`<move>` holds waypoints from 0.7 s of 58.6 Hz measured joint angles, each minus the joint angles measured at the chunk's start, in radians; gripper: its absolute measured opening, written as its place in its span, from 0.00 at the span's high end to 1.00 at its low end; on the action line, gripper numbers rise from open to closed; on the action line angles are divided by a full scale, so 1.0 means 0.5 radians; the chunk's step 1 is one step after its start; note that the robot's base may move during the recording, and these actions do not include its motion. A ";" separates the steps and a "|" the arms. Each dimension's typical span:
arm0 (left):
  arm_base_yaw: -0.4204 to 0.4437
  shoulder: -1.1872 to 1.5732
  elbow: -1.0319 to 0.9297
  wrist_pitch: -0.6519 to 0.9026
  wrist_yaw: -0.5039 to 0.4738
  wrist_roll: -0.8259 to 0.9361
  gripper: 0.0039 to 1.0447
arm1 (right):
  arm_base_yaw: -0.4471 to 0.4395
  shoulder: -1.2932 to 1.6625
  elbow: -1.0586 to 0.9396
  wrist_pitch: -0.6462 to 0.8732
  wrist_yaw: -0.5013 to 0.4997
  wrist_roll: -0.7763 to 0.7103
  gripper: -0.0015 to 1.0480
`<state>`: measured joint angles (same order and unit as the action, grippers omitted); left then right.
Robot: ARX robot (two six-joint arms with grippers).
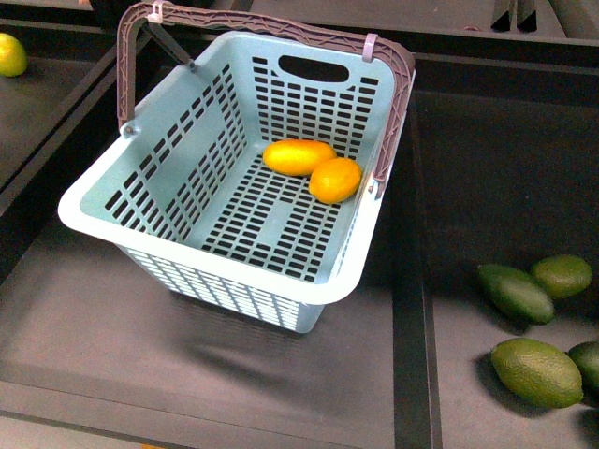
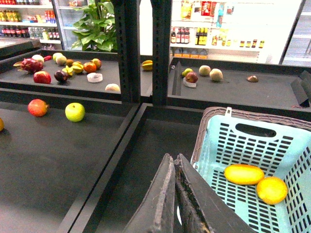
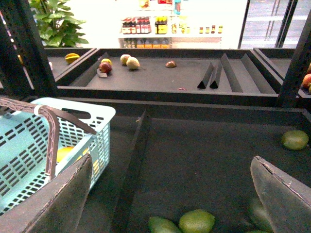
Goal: Pick lemon and mango into basket
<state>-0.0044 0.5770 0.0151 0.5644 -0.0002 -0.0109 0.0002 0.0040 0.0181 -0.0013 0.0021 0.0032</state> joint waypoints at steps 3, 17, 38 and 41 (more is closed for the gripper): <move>0.000 -0.111 0.000 -0.101 -0.001 0.000 0.97 | 0.000 0.000 0.000 0.000 -0.001 0.000 0.08; 0.000 -0.405 0.000 -0.381 -0.001 0.000 0.97 | 0.000 0.000 0.000 0.000 -0.001 0.000 0.08; 0.000 -0.687 0.000 -0.660 -0.001 0.000 0.97 | 0.000 0.000 0.000 0.000 -0.001 0.000 0.08; 0.000 -0.719 0.000 -0.692 -0.001 -0.001 0.97 | 0.000 0.000 0.000 0.000 -0.001 0.000 0.08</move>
<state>-0.0044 0.2172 0.0151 0.2184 -0.0006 -0.0113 0.0002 0.0040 0.0181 -0.0013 0.0017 0.0032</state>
